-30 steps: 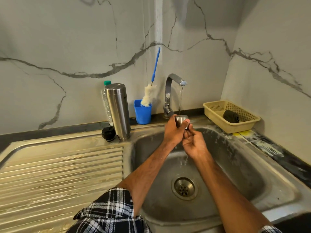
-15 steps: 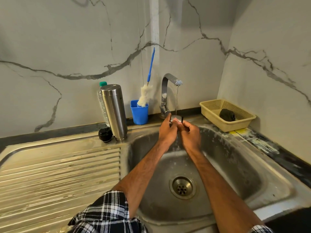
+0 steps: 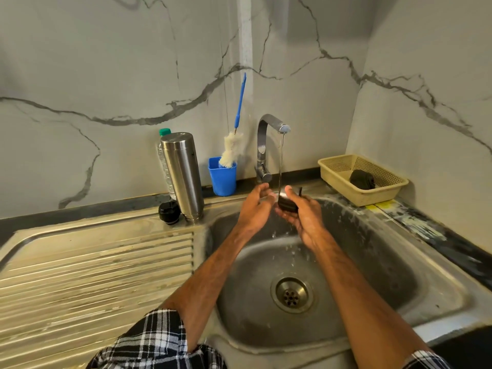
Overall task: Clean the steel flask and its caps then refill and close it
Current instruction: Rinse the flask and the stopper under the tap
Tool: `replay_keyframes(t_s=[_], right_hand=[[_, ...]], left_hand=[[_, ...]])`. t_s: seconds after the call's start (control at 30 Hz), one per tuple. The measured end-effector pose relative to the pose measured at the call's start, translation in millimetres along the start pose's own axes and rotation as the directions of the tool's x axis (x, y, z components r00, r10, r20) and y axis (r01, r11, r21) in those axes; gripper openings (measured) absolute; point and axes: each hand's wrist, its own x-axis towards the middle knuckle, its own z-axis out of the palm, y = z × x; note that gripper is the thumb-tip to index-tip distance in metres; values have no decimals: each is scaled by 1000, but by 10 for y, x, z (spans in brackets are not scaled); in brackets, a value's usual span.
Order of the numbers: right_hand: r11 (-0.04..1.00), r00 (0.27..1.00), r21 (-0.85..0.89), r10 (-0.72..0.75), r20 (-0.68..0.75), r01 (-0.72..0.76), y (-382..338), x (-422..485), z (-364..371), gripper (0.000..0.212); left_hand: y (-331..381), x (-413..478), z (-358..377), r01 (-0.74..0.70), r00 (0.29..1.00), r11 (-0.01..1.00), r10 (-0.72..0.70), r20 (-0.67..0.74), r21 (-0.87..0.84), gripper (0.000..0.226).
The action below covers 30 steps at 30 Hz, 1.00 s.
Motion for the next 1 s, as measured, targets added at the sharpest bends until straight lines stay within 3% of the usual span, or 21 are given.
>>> replay_keyframes(t_s=[0.23, 0.33, 0.47, 0.67, 0.73, 0.83, 1.0], right_hand=[[996, 997, 61, 56, 57, -60, 16, -35, 96, 43], [993, 997, 96, 71, 41, -75, -4, -53, 93, 33], [980, 993, 162, 110, 34, -115, -2, -50, 70, 39], [947, 984, 271, 153, 89, -172, 0, -32, 60, 27], [950, 984, 263, 150, 97, -170, 8, -28, 68, 28], [950, 985, 265, 145, 91, -164, 8, -33, 66, 32], [948, 986, 275, 150, 69, -163, 4, -34, 65, 31]], left_hand=[[9, 142, -124, 44, 994, 999, -45, -103, -14, 37], [80, 198, -116, 49, 996, 999, -48, -81, 13, 39], [214, 325, -144, 55, 998, 994, -53, -28, 91, 43], [228, 575, -76, 94, 995, 979, -99, 21, 181, 35], [214, 585, -61, 99, 994, 979, -105, 27, 178, 43], [227, 529, -53, 123, 989, 984, -132, 61, 131, 73], [197, 568, -40, 141, 987, 985, -148, 64, 103, 81]])
